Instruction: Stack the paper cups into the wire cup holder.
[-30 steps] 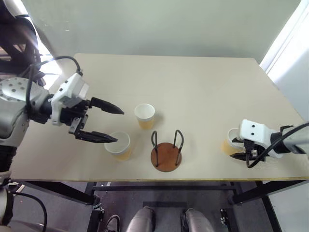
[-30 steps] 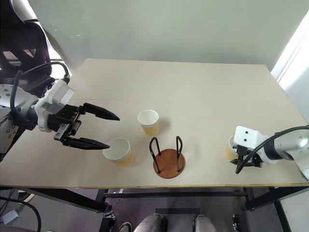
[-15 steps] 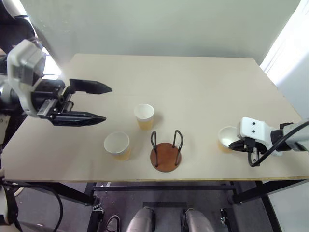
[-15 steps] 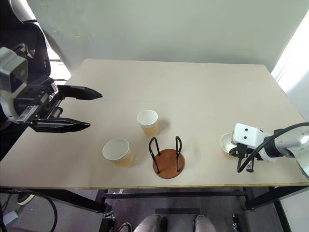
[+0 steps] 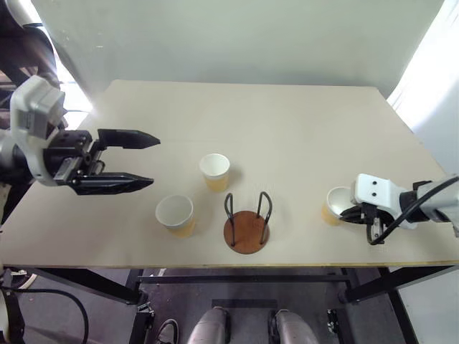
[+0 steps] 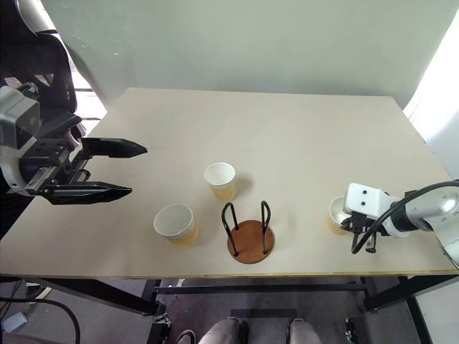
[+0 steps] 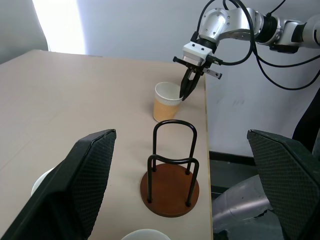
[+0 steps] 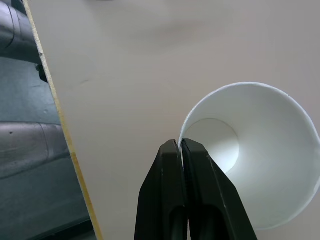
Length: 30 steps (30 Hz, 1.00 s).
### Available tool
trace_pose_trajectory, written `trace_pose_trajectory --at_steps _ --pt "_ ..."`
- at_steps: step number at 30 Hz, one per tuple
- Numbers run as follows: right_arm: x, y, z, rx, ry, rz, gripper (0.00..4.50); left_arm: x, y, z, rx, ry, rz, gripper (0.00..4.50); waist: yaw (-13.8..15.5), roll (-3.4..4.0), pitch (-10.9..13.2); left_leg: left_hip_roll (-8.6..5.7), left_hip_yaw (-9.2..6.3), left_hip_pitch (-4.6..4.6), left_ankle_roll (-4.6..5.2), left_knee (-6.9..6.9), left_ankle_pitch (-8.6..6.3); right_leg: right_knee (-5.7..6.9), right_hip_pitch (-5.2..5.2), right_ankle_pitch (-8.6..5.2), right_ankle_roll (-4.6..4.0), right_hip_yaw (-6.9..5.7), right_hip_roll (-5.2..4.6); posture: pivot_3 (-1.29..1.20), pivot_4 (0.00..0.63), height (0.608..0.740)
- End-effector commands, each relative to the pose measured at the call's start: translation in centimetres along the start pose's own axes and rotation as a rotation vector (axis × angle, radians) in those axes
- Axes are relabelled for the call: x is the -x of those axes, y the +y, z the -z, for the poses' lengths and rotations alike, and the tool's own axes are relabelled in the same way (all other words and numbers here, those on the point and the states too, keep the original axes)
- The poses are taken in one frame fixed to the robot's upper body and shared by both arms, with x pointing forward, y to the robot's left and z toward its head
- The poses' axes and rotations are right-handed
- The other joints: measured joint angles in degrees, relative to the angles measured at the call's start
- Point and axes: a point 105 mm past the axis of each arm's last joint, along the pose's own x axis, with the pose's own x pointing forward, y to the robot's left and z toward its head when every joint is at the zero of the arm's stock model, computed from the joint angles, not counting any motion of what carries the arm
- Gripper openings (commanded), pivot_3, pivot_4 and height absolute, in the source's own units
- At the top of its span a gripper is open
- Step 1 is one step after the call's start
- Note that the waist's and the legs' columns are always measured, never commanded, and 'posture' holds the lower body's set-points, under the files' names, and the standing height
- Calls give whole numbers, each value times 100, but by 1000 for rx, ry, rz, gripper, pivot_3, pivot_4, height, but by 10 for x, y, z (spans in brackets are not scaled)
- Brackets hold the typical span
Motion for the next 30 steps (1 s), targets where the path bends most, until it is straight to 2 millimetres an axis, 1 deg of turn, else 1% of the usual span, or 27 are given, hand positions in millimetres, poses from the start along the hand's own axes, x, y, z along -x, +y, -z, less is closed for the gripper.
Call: trace_pose_trajectory --at_steps 1,3,6,8,10,17,20,21,23,26,28,30 --pt "8 -6 -6 17 -22 22 30 1 -4 -11 -58 -1 -5 4500 0 0 0 0 0 0 0 0 0 0 0 0 0 0 0 0 150 740" --pt "12 -8 -12 20 -41 29 30 1 -3 -11 -60 2 -4 4500 0 0 0 0 0 0 -1 0 0 0 0 0 0 0 0 0 150 740" --pt "15 -8 -14 24 -45 24 569 0 -3 -11 -66 5 3 4500 0 0 0 0 0 -1 -1 -1 0 0 -1 0 0 1 0 0 150 740" --pt "14 -8 -13 25 -42 20 1251 -1 -3 -12 -68 4 6 4500 2 0 0 0 -1 -2 -1 -3 0 -1 -1 0 0 0 0 0 150 740" --pt "9 -6 -7 28 -12 17 1933 -2 -3 -12 -69 2 13 4500 2 0 0 0 -1 -3 -1 -3 -1 -2 -2 -1 0 -1 0 0 150 740" --pt "-5 -8 -1 30 1 15 4456 -3 -3 -11 -64 8 14 4500 0 0 0 0 -1 -1 -2 -4 -2 -2 -2 -1 0 -1 0 0 150 740" --pt "-11 -9 0 30 -3 9 4456 -3 -3 -11 -65 11 12 4500 -2 0 0 0 -1 -1 -1 -3 -1 -2 -2 0 -1 -1 0 0 150 740" --pt "-14 -10 1 32 2 10 4075 -4 -3 -11 -66 12 11 4500 -1 0 0 0 -1 -1 -1 -3 -1 -2 -2 0 -1 0 0 0 150 740" --pt "-19 -10 3 32 4 5 3450 -3 -4 -11 -66 14 10 4500 -1 0 0 0 -1 0 0 -3 -1 -1 -2 0 -1 0 0 0 150 740" --pt "-23 -10 4 26 0 1 2355 -3 -4 -12 -66 18 6 4500 0 0 0 0 -1 -2 0 -4 0 -2 -3 1 -1 -1 0 0 150 740" --pt "-22 -12 3 26 -1 8 1638 -3 -4 -11 -65 21 2 4500 0 0 0 0 -1 -1 0 -3 -1 -1 -2 1 -1 -1 0 0 150 740" --pt "-15 -17 0 30 -9 23 926 -2 -4 -11 -63 23 -1 4500 -1 0 0 0 -1 -1 -1 -4 -1 -1 -3 1 -1 -1 0 0 150 740"
